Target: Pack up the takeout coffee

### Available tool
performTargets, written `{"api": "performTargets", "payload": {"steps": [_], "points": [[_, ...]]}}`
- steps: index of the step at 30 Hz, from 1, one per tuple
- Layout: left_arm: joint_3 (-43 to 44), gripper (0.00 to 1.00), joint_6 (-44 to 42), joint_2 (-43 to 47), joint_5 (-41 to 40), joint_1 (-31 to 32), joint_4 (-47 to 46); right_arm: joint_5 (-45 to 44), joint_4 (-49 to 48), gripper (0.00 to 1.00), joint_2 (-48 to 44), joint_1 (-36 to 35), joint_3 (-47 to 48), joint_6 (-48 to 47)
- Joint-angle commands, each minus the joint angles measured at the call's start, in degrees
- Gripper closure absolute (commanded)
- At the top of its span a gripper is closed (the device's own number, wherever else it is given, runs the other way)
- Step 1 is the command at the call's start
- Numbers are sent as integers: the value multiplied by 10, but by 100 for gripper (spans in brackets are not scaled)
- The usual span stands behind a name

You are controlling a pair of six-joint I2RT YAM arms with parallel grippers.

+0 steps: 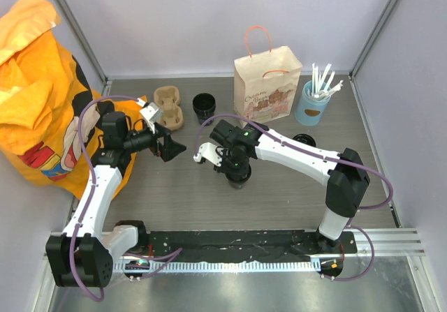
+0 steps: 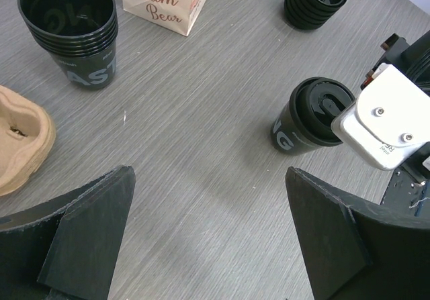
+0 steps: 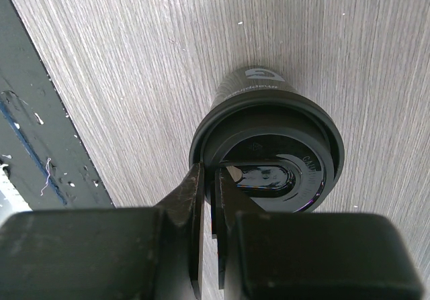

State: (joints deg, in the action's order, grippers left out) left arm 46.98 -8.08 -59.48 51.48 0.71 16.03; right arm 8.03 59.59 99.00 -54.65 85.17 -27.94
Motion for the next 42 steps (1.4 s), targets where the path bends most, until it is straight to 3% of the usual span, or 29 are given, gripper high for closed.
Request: {"api": "performTargets", "payload": {"steps": [1, 17, 29, 34, 37, 42], "points": [[-1, 0, 0, 4, 13, -4, -30, -6, -11, 95, -14, -3, -2, -3], [-2, 0, 1, 2, 15, -4, -31, -5, -3, 69, -14, -3, 3, -6], [-3, 0, 1, 2, 16, -4, -32, 6, 15, 55, -29, 5, 54, -11], [-4, 0, 2, 2, 16, -4, -31, 12, 24, 54, -35, 10, 69, -11], [-6, 0, 2, 1, 20, -4, -33, 24, 27, 54, -50, 30, 86, -6], [-8, 0, 21, -14, 43, 1, -36, 115, 25, 50, -87, 139, 100, 14]]}}
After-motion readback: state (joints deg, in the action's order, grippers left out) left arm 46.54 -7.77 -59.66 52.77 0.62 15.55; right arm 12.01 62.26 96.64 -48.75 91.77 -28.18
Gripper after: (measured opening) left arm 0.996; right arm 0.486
